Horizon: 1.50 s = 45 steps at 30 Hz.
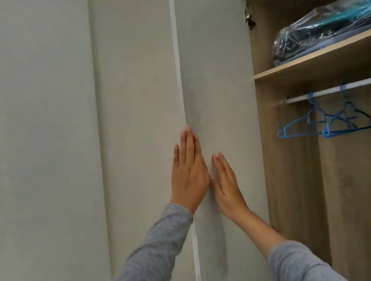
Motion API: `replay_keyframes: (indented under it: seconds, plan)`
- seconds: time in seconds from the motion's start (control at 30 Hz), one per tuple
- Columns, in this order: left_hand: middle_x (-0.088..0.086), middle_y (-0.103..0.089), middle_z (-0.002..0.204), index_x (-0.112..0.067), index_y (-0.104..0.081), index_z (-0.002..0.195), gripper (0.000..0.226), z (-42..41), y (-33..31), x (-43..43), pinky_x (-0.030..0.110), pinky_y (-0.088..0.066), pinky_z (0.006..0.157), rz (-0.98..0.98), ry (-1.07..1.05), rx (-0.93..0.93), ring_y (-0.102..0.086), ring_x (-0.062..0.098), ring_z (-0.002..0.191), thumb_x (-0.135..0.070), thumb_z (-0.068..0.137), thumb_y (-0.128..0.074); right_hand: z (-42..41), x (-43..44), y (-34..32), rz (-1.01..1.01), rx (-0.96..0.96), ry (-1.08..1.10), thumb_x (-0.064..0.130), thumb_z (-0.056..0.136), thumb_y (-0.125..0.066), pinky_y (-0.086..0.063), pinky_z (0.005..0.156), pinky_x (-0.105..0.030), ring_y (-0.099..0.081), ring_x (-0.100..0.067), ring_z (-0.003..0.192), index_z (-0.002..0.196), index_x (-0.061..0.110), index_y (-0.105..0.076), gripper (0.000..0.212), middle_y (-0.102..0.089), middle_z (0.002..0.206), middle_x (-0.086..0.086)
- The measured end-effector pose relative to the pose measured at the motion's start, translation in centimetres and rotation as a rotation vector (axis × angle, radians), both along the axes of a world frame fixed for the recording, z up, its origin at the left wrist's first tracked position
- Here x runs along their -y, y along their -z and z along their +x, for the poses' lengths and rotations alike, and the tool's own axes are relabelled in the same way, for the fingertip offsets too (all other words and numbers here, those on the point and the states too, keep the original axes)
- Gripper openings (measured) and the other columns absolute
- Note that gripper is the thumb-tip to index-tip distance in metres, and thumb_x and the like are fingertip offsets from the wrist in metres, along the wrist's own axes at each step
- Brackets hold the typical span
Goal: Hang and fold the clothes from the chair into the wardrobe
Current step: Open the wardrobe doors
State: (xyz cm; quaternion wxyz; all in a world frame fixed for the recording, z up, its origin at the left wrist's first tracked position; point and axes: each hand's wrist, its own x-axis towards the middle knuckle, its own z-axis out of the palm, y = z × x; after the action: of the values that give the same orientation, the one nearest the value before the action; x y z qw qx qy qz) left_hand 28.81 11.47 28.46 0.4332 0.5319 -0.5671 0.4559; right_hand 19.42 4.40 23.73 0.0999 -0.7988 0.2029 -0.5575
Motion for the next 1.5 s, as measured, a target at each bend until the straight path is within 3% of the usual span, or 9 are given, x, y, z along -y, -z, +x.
replay_keyframes:
  seconds: [0.23,0.37,0.57,0.67,0.8,0.9,1.03,1.3,1.5]
  plan:
    - [0.016,-0.025,0.153,0.002,-0.031,0.143,0.057,2.9,2.1,0.7,0.039,-0.009,0.116,0.088,-0.407,0.149,-0.017,0.025,0.143,-0.021,0.091,-0.034,2.7,2.1,0.3,-0.061,-0.019,-0.012,0.037,0.098,-0.036,0.002,0.113,-0.019,0.004,-0.008,0.144,0.149,0.027,-0.013,0.057,0.002,0.154,0.014]
    - [0.016,-0.032,0.15,0.002,-0.035,0.141,0.056,4.3,3.3,1.4,0.039,-0.017,0.113,0.136,-0.465,0.161,-0.031,0.027,0.139,-0.02,0.089,-0.033,3.8,3.1,0.7,-0.008,0.004,-0.068,0.018,0.095,-0.051,-0.004,0.115,-0.021,-0.002,-0.013,0.146,0.148,0.023,-0.023,0.06,-0.007,0.158,0.003]
    - [0.016,-0.03,0.151,0.001,-0.035,0.142,0.058,6.0,3.7,3.5,0.04,-0.017,0.113,0.178,-0.538,0.108,-0.026,0.027,0.141,-0.024,0.089,-0.031,4.2,5.5,1.9,-0.018,-0.075,-0.021,0.015,0.094,-0.052,-0.003,0.113,-0.019,-0.003,-0.017,0.145,0.148,0.02,-0.022,0.062,-0.006,0.158,0.0]
    - [0.014,-0.03,0.152,-0.003,-0.036,0.143,0.059,6.8,4.4,4.3,0.04,-0.019,0.114,0.201,-0.554,0.108,-0.028,0.027,0.14,-0.026,0.088,-0.031,4.8,6.6,2.5,-0.024,-0.105,0.007,0.018,0.095,-0.049,-0.003,0.114,-0.021,-0.003,-0.019,0.145,0.148,0.021,-0.022,0.059,-0.005,0.158,-0.001]
    - [0.012,-0.032,0.151,-0.008,-0.041,0.141,0.057,8.0,5.5,4.9,0.042,-0.032,0.11,0.219,-0.531,0.075,-0.032,0.026,0.139,-0.026,0.087,-0.034,5.8,7.5,3.2,-0.026,-0.148,0.04,0.019,0.095,-0.049,-0.012,0.119,-0.038,-0.003,-0.024,0.146,0.149,0.022,-0.021,0.06,-0.004,0.159,-0.002]
    - [0.014,-0.031,0.151,-0.009,-0.039,0.142,0.06,9.1,6.6,5.6,0.044,-0.035,0.108,0.222,-0.508,0.072,-0.032,0.028,0.138,-0.021,0.084,-0.053,6.3,8.1,3.8,-0.009,-0.226,0.081,0.018,0.095,-0.048,-0.013,0.118,-0.046,0.003,-0.022,0.146,0.15,0.026,-0.016,0.064,0.002,0.159,0.001]
    - [0.015,-0.031,0.151,-0.011,-0.033,0.143,0.08,10.4,7.8,6.5,0.043,-0.037,0.105,0.288,-0.509,0.075,-0.033,0.03,0.138,-0.019,0.074,-0.074,6.9,8.9,4.1,-0.018,-0.356,0.178,0.018,0.096,-0.046,-0.01,0.116,-0.047,0.013,-0.02,0.145,0.15,0.03,-0.002,0.071,0.015,0.158,0.004]
    - [0.016,-0.019,0.152,-0.011,-0.026,0.145,0.097,13.3,9.0,8.3,0.039,-0.046,0.101,0.408,-0.487,0.05,-0.027,0.03,0.139,-0.013,0.065,-0.08,8.7,10.5,4.4,-0.044,-0.431,0.286,0.011,0.095,-0.048,-0.018,0.116,-0.05,0.011,-0.025,0.146,0.15,0.031,0.002,0.077,0.014,0.158,0.0]
    - [0.019,-0.026,0.152,-0.009,-0.025,0.144,0.086,12.9,9.4,9.3,0.045,-0.036,0.106,0.361,-0.495,0.032,-0.027,0.035,0.139,-0.022,0.075,-0.074,8.8,11.1,4.5,-0.065,-0.44,0.252,0.009,0.094,-0.05,-0.016,0.114,-0.051,0.01,-0.025,0.146,0.15,0.03,-0.004,0.075,0.011,0.158,0.0]
